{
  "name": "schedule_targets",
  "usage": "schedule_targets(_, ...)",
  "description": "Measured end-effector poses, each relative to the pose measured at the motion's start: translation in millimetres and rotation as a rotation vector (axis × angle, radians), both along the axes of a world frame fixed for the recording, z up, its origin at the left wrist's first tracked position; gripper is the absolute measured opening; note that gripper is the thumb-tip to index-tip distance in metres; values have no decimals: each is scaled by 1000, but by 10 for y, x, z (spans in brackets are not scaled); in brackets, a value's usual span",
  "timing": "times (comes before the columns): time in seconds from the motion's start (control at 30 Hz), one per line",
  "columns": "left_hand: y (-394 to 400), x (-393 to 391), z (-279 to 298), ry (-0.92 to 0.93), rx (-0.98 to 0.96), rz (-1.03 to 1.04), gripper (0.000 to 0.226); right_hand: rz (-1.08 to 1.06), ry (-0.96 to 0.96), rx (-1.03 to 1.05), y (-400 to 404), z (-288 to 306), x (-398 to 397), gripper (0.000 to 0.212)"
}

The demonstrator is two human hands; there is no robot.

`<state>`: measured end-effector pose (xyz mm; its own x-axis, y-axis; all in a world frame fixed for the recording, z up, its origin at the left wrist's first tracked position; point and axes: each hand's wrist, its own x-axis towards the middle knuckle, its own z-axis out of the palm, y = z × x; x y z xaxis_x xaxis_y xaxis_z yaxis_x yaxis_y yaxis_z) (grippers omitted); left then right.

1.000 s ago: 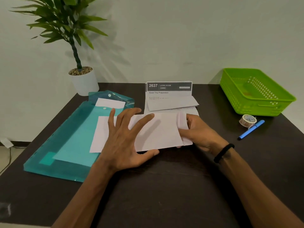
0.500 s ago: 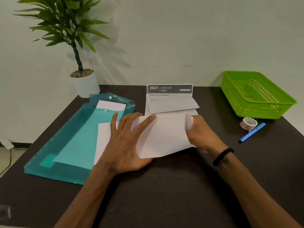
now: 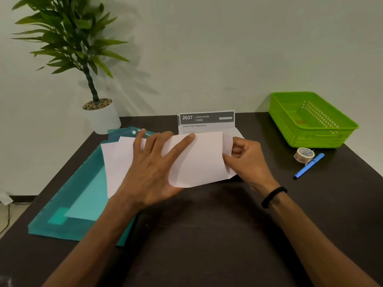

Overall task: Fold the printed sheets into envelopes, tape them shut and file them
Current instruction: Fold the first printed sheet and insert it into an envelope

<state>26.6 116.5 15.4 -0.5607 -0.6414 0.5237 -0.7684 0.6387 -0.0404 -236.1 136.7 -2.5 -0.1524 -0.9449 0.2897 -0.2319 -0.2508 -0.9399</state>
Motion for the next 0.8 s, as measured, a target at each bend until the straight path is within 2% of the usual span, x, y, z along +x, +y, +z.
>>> schedule_targets(0.1, 7, -9, -80, -5, -51, 87, 113, -20, -9, -2, -11, 14, 7, 16)
schedule_targets(0.27, 20, -49, -330, 118, -126, 212, 126, -80, -113, -51, 29, 90, 23, 21)
schedule_targets(0.33, -14, -19, -368, 138, -153, 218, 125, -180, -270, -92, -4, 139, -24, 20)
schedule_targets(0.4, -29, 25, -384, 143, -166, 227, 122, -386, -357, -67, -143, 117, -160, 30)
schedule_targets(0.43, -31, 39, -393, 150, -168, 233, 120, -481, -322, -23, -246, 86, -242, 35)
schedule_targets(0.5, -34, 51, -413, 156, -159, 241, 115, -562, -103, 119, -459, 7, -379, 52)
schedule_targets(0.57, -42, 52, -438, 160, -141, 249, 114, -531, 169, 249, -634, -34, -430, 74)
schedule_targets(0.63, -53, 49, -449, 158, -113, 263, 119, -471, 348, 350, -817, -51, -422, 94)
schedule_targets(0.7, -65, 47, -467, 153, -86, 269, 124, -455, 469, 466, -991, -62, -419, 102)
schedule_targets(0.8, -68, 46, -481, 149, -70, 273, 129, -448, 613, 592, -1160, -39, -416, 98)
